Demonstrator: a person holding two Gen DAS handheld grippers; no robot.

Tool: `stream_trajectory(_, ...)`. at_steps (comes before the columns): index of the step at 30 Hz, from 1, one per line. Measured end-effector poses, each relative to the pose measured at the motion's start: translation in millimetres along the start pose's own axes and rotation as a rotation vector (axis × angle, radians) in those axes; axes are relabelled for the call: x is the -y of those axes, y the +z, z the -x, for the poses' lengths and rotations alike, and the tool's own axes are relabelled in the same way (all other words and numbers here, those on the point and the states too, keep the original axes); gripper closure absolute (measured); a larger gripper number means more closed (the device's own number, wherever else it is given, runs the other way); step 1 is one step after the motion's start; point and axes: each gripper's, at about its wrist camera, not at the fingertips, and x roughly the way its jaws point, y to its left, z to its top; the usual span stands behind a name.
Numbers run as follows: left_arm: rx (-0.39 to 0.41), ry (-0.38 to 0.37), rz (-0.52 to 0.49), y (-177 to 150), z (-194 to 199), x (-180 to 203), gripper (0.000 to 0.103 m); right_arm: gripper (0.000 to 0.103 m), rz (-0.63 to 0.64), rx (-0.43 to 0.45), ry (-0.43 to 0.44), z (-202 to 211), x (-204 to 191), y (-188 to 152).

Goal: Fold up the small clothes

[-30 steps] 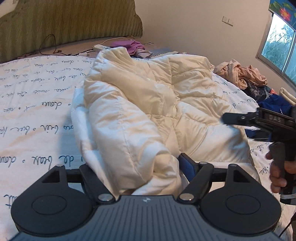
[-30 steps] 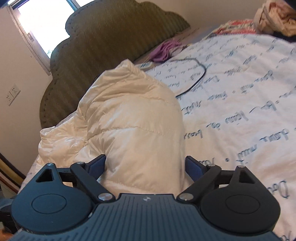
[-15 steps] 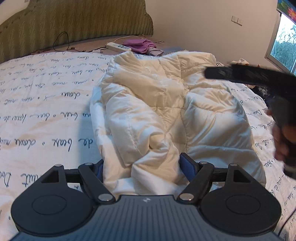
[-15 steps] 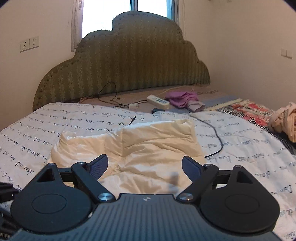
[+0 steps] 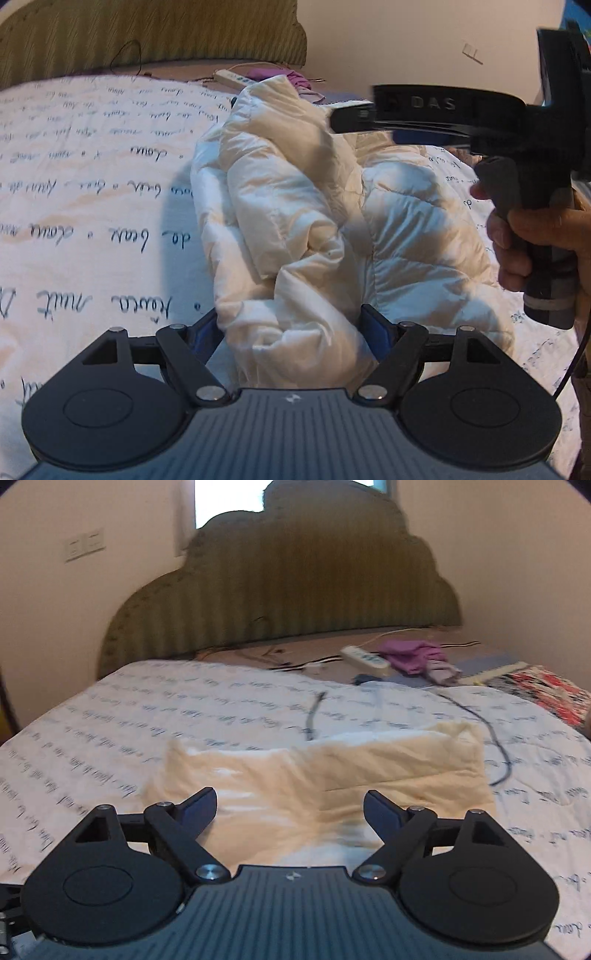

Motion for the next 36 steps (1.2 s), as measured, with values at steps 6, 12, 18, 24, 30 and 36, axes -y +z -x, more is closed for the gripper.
stream_trajectory(6,0.027,0.054,-0.039,-14,7,8,0.025,0.038,0.04,-0.108,-0.018,-67,-27,21)
stream_trajectory(12,0.034,0.082,-0.09,-17,21,12,0.026,0.034,0.104,-0.181,-0.074,-106,-40,3)
stream_trajectory(18,0.132,0.107,-0.082,7,59,3,0.026,0.032,-0.01,0.041,-0.047,-25,-2,23)
stream_trajectory(24,0.239,0.109,-0.14,75,32,24,0.025,0.03,-0.091,0.034,-0.195,-17,71,31)
stream_trajectory(30,0.132,0.206,-0.159,93,-64,26,0.025,0.03,-0.165,-0.031,-0.222,-66,99,19)
stream_trajectory(36,0.186,0.212,-0.182,53,-69,26,0.024,0.019,-0.031,-0.047,-0.248,-90,74,-9)
